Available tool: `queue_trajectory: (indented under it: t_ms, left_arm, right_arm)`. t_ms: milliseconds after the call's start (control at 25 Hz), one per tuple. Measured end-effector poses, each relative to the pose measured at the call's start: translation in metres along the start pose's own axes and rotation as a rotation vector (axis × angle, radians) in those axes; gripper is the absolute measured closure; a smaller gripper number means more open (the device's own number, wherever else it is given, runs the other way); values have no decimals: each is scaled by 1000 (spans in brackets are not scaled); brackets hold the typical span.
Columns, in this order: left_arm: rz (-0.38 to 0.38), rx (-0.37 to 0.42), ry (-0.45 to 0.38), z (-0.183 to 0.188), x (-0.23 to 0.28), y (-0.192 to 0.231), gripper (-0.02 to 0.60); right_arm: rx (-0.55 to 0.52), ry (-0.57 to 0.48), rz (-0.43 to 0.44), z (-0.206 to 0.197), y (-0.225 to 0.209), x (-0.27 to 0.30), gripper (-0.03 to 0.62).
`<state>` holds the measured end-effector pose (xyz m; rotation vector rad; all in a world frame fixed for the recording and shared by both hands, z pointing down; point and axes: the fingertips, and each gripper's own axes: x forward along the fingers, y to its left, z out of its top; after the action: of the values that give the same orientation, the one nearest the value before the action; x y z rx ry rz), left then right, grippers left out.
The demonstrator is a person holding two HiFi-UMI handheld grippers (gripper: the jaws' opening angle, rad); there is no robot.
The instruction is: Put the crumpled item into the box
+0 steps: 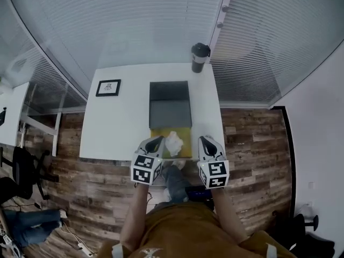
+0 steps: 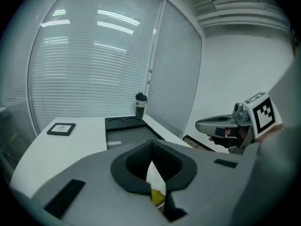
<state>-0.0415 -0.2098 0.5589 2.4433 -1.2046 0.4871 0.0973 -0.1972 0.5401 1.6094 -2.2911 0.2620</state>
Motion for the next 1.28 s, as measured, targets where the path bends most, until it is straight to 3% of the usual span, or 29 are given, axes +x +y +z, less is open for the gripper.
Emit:
queue_trajectory:
  t_ms: [240, 400, 560, 1280]
  left_arm:
    - [63, 36, -134, 25, -36, 2, 558]
    - [104, 73, -178, 36, -55, 6, 558]
    - [103, 69, -243, 47, -69, 3, 558]
    - [114, 42, -255, 45, -76, 6, 558]
  right_arm:
    - [-18, -69, 7, 23, 15, -15, 582]
    - [-37, -119, -2, 40, 23, -25, 582]
    - [-41, -156, -10, 52, 25, -34, 582]
    - [-55, -168, -21, 53, 30, -41, 582]
